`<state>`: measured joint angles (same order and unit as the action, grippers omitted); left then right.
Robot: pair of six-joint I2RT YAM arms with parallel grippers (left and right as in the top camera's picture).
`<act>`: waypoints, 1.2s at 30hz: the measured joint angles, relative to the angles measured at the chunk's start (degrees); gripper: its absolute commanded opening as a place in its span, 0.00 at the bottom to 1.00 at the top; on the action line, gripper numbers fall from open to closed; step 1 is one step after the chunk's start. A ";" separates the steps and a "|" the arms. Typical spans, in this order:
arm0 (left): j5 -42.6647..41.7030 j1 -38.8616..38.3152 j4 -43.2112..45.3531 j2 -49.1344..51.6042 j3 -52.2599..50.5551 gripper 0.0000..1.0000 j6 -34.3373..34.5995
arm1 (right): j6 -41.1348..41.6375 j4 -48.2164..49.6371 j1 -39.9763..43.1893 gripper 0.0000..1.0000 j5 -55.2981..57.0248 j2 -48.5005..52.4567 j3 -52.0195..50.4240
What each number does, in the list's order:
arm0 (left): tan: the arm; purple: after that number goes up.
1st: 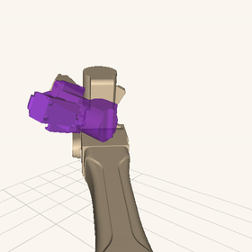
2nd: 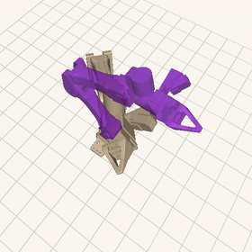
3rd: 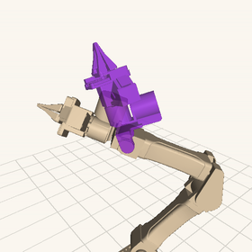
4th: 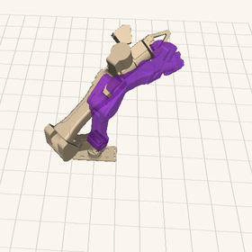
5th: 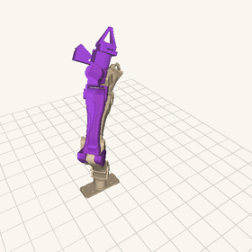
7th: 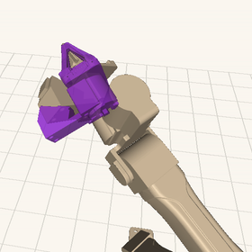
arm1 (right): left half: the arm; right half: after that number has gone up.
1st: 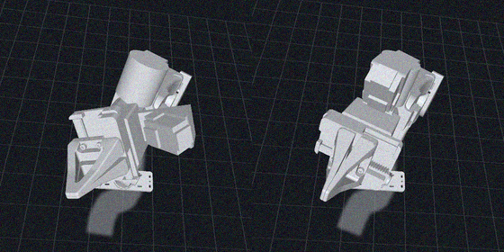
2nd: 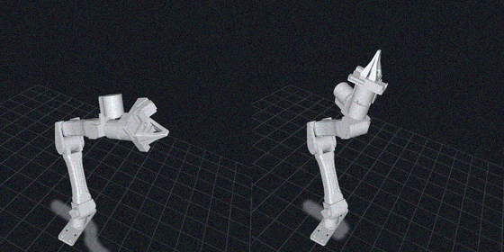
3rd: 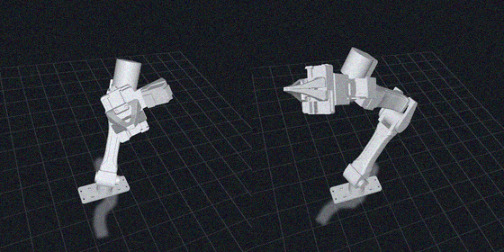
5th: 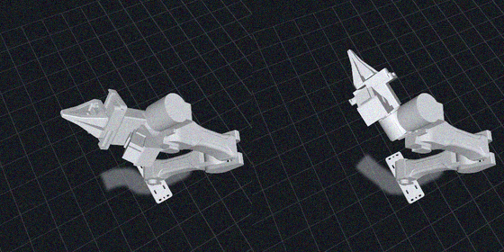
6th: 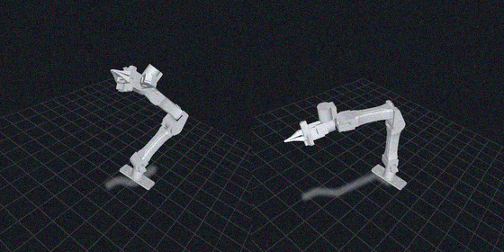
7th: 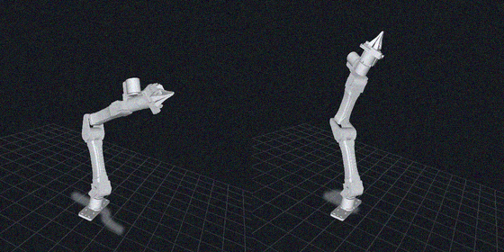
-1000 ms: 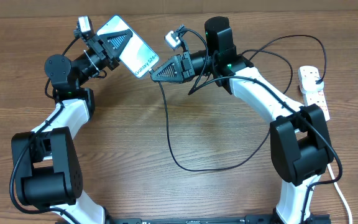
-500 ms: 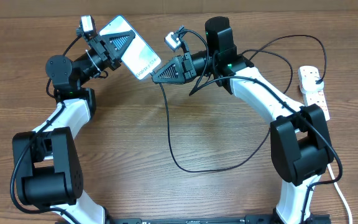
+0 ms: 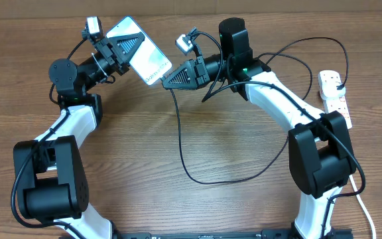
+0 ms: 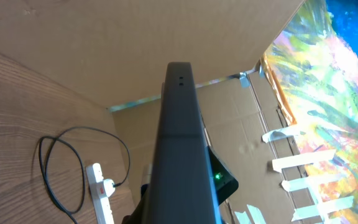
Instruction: Plug charger to phone and switch on socket
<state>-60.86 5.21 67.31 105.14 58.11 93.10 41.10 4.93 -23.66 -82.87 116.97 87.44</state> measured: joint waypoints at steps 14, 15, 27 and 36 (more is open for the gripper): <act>0.00 -0.42 0.00 0.00 0.11 0.05 0.00 | -0.02 -0.04 0.04 0.04 -0.48 0.00 -0.02; 0.00 -0.42 0.00 0.00 0.11 0.05 0.00 | 0.00 -0.07 0.04 0.07 -0.52 0.00 -0.02; -5.97 -3.17 -0.11 0.00 0.09 0.04 -0.07 | -1.11 0.87 -0.11 0.87 2.60 0.00 0.00; -9.62 3.96 -0.22 0.00 0.09 0.04 -0.07 | -2.95 -0.46 0.00 1.00 1.05 0.00 0.00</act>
<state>-70.48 9.17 67.09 105.14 58.19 93.03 38.15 4.47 -23.66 -81.82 116.97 87.44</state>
